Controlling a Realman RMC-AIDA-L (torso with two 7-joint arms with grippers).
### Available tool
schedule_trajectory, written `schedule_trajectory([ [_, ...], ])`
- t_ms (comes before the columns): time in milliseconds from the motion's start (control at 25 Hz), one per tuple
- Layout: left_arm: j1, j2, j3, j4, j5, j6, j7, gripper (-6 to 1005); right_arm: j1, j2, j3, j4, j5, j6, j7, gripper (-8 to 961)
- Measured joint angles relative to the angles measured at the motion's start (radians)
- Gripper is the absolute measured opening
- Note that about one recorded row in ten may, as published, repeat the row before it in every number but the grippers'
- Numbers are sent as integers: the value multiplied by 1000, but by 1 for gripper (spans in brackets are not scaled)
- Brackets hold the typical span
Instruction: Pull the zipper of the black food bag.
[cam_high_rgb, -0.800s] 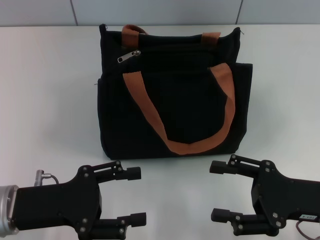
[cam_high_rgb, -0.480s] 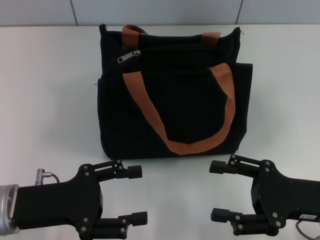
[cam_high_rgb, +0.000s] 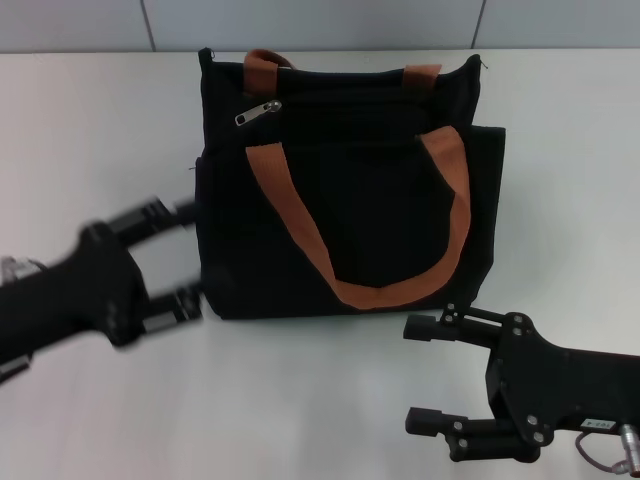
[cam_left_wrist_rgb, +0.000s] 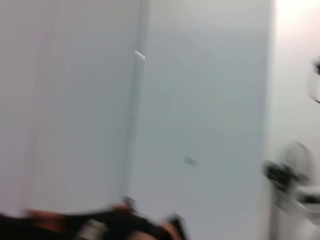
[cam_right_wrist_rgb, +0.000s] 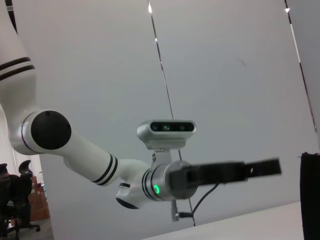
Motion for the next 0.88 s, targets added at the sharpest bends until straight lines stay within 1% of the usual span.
schedule_trajectory([
  [40,0,0,0,0,0,0,0,786,0,0,0,0,0,0,0,799],
  [80,-5,1,-32,9,-34,-44,-82,786,3,0,0,7,2,3,0,799],
  [120,-5,1,-32,9,-34,-44,-82,785,7,0,-1,14,3,5,0,799],
  [240,-30,5,-48,33,-44,-141,-173,780,28,-1,-1,33,4,16,6,798],
  [280,-36,5,-49,42,-43,-163,-185,778,41,-1,-1,35,3,22,14,797],
  [360,-46,2,-50,68,-51,-202,-220,773,45,-1,0,35,4,24,16,797],
  [400,-47,0,-42,102,-64,-203,-236,771,49,-1,3,35,6,27,17,796],
  [440,-47,0,-42,102,-64,-203,-236,769,49,-1,3,35,6,27,17,796],
  [480,-49,0,-26,134,-65,-209,-236,766,50,-1,7,34,8,30,17,796],
  [560,-52,0,-18,147,-63,-225,-236,762,50,-1,11,33,10,41,17,795],
  [600,-59,3,2,170,-49,-276,-227,759,50,-1,13,32,11,48,17,795],
  [640,-59,3,2,170,-49,-276,-227,757,50,-1,13,32,11,48,17,794],
  [680,-71,6,13,189,-13,-330,-222,755,51,-1,13,31,12,51,17,794],
  [760,-76,6,14,194,4,-348,-221,750,53,-1,13,30,12,52,17,793],
  [800,-95,7,16,199,55,-372,-218,748,57,-1,14,31,12,59,17,793],
  [880,-115,7,19,199,100,-370,-211,743,59,-1,15,33,13,67,17,792],
])
